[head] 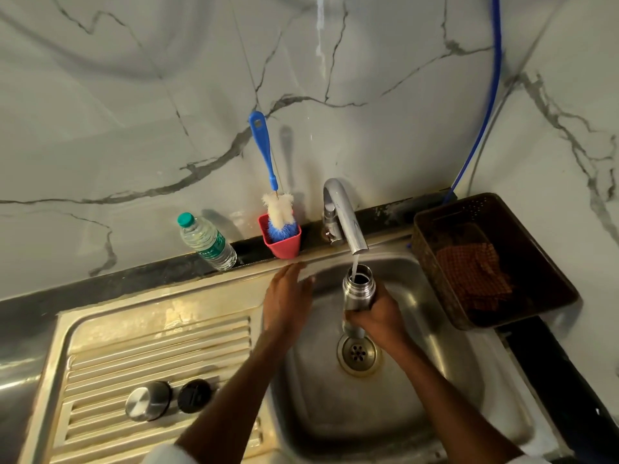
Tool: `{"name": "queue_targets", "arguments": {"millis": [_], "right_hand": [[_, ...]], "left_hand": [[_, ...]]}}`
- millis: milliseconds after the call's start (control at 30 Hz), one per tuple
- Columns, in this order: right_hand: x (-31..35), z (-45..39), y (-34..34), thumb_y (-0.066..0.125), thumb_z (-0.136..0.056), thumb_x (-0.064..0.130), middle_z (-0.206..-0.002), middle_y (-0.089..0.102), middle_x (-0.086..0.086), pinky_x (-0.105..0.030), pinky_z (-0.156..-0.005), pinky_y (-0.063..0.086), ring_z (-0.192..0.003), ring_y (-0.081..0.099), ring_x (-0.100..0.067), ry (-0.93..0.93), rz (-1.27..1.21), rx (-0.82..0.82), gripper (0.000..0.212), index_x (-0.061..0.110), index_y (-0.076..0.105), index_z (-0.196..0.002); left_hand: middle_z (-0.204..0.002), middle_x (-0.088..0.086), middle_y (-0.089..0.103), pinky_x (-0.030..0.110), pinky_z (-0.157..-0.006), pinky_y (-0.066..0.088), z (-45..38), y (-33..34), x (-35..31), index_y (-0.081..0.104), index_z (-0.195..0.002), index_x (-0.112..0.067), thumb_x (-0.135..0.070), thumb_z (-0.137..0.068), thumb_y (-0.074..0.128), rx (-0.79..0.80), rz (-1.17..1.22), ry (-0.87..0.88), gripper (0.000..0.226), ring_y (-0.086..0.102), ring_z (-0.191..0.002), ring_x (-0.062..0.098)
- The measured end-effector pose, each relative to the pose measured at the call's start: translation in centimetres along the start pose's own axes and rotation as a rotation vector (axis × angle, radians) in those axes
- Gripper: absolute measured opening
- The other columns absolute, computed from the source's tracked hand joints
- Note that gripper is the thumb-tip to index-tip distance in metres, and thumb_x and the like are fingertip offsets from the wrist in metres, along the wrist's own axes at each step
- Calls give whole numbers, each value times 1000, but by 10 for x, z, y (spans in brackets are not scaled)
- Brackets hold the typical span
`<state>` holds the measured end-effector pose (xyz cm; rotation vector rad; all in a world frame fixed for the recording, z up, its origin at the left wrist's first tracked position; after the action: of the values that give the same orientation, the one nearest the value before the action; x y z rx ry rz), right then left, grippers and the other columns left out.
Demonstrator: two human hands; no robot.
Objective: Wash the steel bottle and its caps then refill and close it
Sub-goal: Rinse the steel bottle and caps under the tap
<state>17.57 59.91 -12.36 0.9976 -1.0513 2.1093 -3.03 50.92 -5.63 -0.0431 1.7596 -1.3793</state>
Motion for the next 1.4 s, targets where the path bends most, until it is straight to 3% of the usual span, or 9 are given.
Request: {"name": "queue_targets", "arguments": {"millis": [167,300,467,567,733,867,1000,1267,1400], "right_hand": [[3,-6,12,94,-55,22,-109,74,13,-36,-94,57,-102,70,-11,-35,23,68,76,35,62,-123],[-13,-12,4,90,-47,29,-105,75,13,-45,-93,59,-98,71,-13,13,-15,12,76,34,63,-118],[-10,-11,16,92,-48,27,-110,74,14,-44,-95,57,-106,69,-14,-58,88,130,83,43,58,-122],[-15,-17,7,94,-53,18,-113,73,7,-47,-98,56,-107,69,-20,-13,47,43,78,40,59,-119],[-10,-16,18,94,-57,10,-113,73,10,-37,-93,56,-107,69,-16,-65,77,160,82,32,60,-128],[-7,-23,5,94,-61,5,-111,72,5,-27,-87,51,-106,68,-17,-38,17,93,77,20,63,-130],[-4,-18,15,94,-61,3,-106,71,16,-19,-83,52,-102,67,-7,-72,38,227,75,30,61,-123],[-11,-6,23,90,-74,19,-116,75,-2,-36,-72,60,-102,73,-22,150,-449,257,61,30,62,-126],[-46,10,45,80,-83,44,-120,70,-18,-56,-94,57,-112,67,-37,537,-862,255,53,19,64,-126]], "left_hand": [[-176,8,13,56,-128,23,28,4,90,24,-166,-17,-55,-94,69,173,-355,-61,93,13,-162,32],[-173,5,-27,61,-128,3,52,15,131,-17,-167,-22,-79,-89,55,325,-449,-84,121,-21,-160,32],[-173,3,-26,64,-128,4,54,14,129,-16,-167,-27,-83,-91,42,261,-437,-68,111,-21,-160,31],[-175,2,-21,62,-129,6,58,11,125,-13,-167,-28,-86,-90,36,200,-446,-60,109,-16,-162,30],[-176,2,-15,60,-130,8,61,7,118,-9,-168,-28,-87,-91,35,133,-462,-59,107,-10,-163,29],[-177,2,-8,59,-129,11,64,4,114,-4,-169,-28,-85,-93,28,85,-463,-52,101,-5,-164,28],[-177,0,-8,58,-130,11,64,2,116,-3,-169,-29,-85,-95,26,66,-455,-51,97,-5,-164,25],[-177,-3,-12,56,-131,9,63,2,118,-5,-169,-32,-81,-98,29,65,-428,-82,93,-9,-163,21],[-177,-5,-12,55,-131,7,64,1,119,-4,-169,-33,-81,-99,28,54,-415,-74,91,-10,-163,19]]}}
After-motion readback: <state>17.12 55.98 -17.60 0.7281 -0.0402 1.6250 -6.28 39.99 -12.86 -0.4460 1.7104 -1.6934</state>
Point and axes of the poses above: each hand's wrist, its own z-axis away from the middle knuckle, its own y-axis out of the palm, x = y × z, the point moved 9 cm from there along -z, towards the middle knuckle
